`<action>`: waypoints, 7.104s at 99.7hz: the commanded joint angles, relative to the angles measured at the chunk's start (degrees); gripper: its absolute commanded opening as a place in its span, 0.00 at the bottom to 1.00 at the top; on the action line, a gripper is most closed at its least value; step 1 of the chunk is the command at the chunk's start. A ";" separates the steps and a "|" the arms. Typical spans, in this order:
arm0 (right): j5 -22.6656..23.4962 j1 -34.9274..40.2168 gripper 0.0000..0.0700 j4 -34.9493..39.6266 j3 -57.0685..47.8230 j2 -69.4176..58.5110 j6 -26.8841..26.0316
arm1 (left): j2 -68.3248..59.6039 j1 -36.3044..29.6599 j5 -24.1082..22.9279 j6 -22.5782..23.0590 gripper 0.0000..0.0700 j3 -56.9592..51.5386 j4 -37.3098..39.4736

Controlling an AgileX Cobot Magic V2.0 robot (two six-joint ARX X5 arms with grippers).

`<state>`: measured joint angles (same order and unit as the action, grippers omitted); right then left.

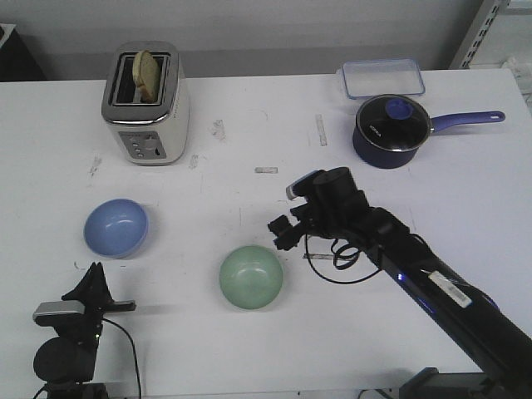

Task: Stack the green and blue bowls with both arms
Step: 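Release the green bowl and retract the right gripper to rest, then reach the left gripper to the light blue bowl rim and grasp it, then carry the blue bowl with the left gripper and lower it onto the green bowl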

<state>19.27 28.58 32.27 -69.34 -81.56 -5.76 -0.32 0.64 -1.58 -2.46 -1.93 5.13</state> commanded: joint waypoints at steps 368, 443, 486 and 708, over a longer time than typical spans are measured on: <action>-19.30 -21.90 0.00 -3.19 38.62 61.96 8.20 | -82.20 12.52 5.73 2.82 0.00 -54.80 -30.32; -19.30 -21.90 0.00 -3.19 38.62 61.96 8.20 | -73.61 6.14 18.56 -6.23 0.00 -68.96 -29.48; -19.30 -21.90 0.00 -3.19 38.62 61.96 8.20 | -71.32 -20.87 18.67 -5.53 0.00 -69.24 -41.05; -19.30 -21.84 0.00 -3.19 38.62 61.96 8.17 | -78.03 -26.47 -0.81 4.85 0.00 -90.42 -54.27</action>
<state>-0.01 6.66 29.69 -30.63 -19.55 2.79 -80.25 -26.57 -0.54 -1.52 -91.70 -49.32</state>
